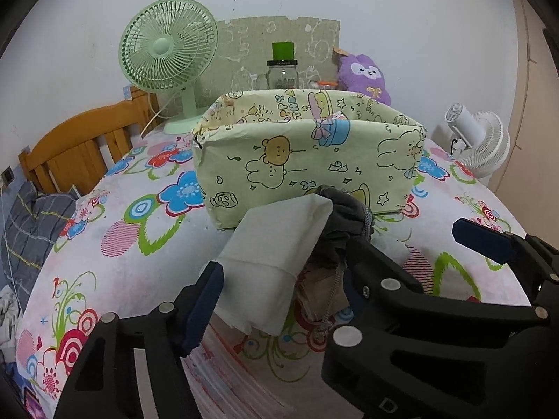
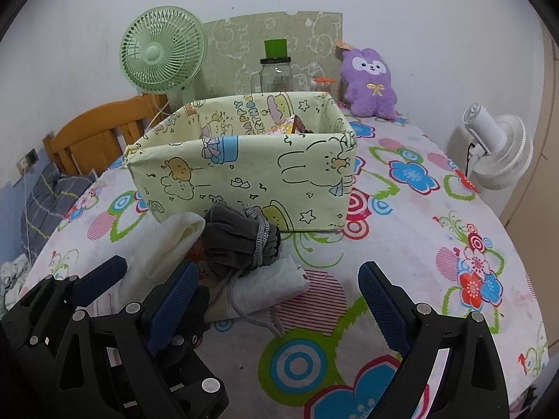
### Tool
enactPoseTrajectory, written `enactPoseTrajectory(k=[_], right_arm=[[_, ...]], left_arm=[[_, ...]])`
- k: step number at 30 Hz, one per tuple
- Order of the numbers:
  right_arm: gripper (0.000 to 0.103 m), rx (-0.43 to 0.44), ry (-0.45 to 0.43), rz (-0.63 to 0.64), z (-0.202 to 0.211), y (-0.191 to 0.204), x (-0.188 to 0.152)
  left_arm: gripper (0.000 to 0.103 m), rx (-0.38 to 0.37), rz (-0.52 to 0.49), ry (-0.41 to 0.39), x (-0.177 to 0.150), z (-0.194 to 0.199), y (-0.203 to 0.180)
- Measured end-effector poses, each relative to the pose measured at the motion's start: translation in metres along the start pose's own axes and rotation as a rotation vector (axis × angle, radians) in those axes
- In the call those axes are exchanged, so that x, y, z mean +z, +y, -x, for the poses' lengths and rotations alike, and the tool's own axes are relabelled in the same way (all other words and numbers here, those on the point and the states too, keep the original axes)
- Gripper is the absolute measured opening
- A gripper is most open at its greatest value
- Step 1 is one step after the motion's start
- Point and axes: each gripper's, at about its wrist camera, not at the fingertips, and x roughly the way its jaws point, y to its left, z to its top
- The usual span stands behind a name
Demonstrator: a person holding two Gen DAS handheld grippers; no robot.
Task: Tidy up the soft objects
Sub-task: 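Grasp the white cloth with the left gripper while the right grasps the grey glove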
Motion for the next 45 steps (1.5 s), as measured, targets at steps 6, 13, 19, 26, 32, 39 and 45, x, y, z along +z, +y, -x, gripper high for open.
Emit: enactPoseTrajectory(k=[6, 13, 19, 26, 32, 39, 45], right_arm=[[0.095, -0.004, 0.018, 0.010, -0.010, 0.005, 0.003], [0.095, 0.009, 0.012, 0.025, -0.016, 0.013, 0.010], [0.095, 0.015, 0.013, 0.023, -0.026, 0.017, 0.018], [0.095, 0.018, 0.035, 0.021, -0.040, 0.020, 0.021], [0.091, 0.053, 0.077, 0.009, -0.054, 0.019, 0.022], [0.064, 0.077, 0.116, -0.005, -0.062, 0.020, 0.021], [0.062, 0.068, 0.086, 0.001, -0.055, 0.020, 0.020]], left_arm=[[0.048, 0.027, 0.003, 0.017, 0.001, -0.009, 0.006], [0.036, 0.018, 0.031, 0.015, 0.005, -0.010, 0.016], [0.035, 0.023, 0.039, 0.010, 0.010, -0.014, 0.021], [0.036, 0.033, 0.034, 0.026, 0.014, -0.025, 0.023], [0.038, 0.042, 0.034, 0.059, 0.015, -0.036, 0.025], [0.037, 0.045, 0.030, 0.070, 0.014, -0.038, 0.024], [0.028, 0.017, 0.033, 0.057, 0.015, -0.034, 0.022]])
